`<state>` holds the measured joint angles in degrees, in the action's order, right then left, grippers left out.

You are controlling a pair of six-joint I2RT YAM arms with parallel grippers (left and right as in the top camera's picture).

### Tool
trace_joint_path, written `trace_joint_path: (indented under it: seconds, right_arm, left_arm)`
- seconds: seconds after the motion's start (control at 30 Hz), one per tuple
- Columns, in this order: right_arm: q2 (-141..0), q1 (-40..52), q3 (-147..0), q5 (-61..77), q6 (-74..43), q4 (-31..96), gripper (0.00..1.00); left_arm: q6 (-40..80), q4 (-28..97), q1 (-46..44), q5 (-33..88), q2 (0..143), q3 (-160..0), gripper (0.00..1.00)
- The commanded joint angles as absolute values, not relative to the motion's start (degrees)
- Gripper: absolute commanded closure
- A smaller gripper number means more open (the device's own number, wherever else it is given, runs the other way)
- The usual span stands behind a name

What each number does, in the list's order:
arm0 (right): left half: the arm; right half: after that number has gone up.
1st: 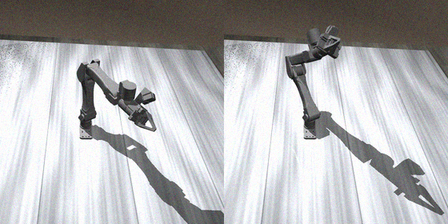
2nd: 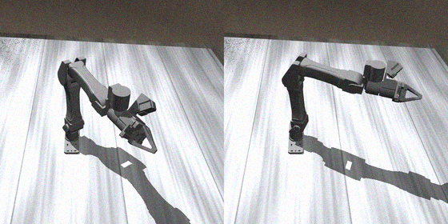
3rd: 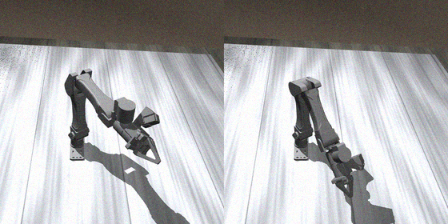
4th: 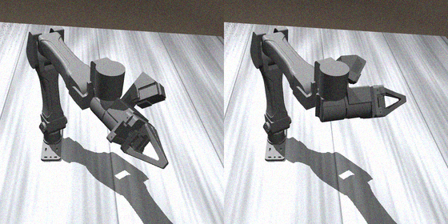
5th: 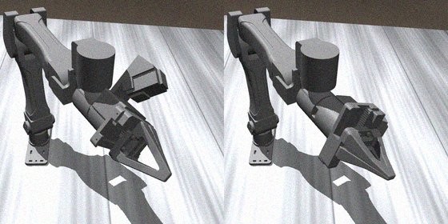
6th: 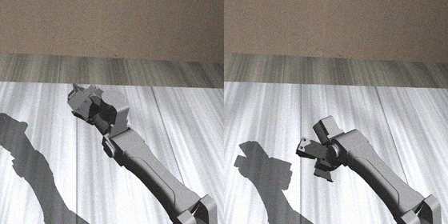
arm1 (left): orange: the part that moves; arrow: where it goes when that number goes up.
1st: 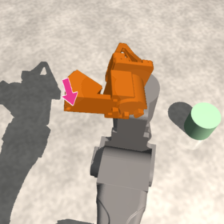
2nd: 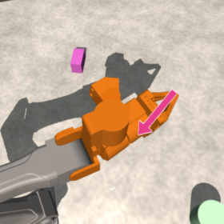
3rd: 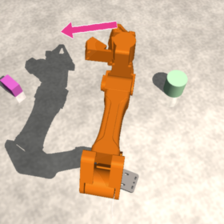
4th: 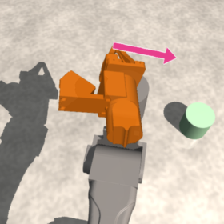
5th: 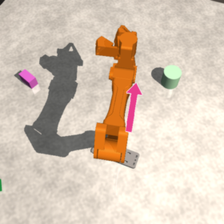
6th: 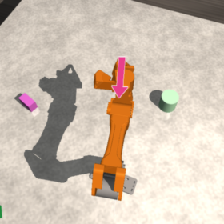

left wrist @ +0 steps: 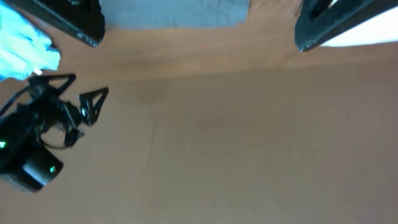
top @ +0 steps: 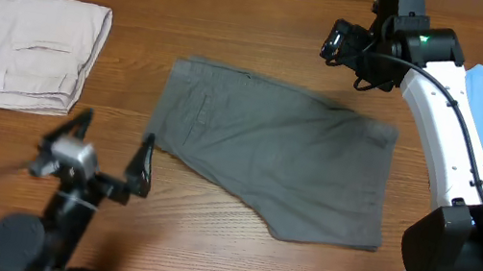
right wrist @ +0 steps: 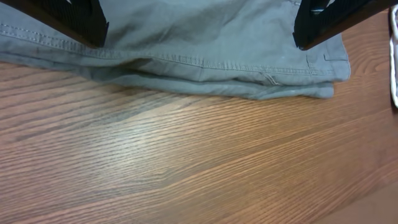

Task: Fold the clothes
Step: 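Reach the left gripper to the shorts' upper-left corner and grasp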

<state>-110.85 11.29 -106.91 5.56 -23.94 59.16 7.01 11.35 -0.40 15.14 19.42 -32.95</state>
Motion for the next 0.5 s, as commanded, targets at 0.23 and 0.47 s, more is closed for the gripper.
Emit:
trace_joint_path:
  seconds: [0.23, 0.47]
  right_arm:
    - [-110.7, 11.4, -107.2, 5.2, -23.8, 58.8, 0.00]
    - [-110.7, 11.4, -107.2, 5.2, -23.8, 58.8, 0.00]
  left_arm:
    - [-4.4, 61.1, -0.6, 17.4, 73.3, -94.8, 0.00]
    - [-4.3, 79.3, -0.6, 17.6, 100.1, -121.6, 0.00]
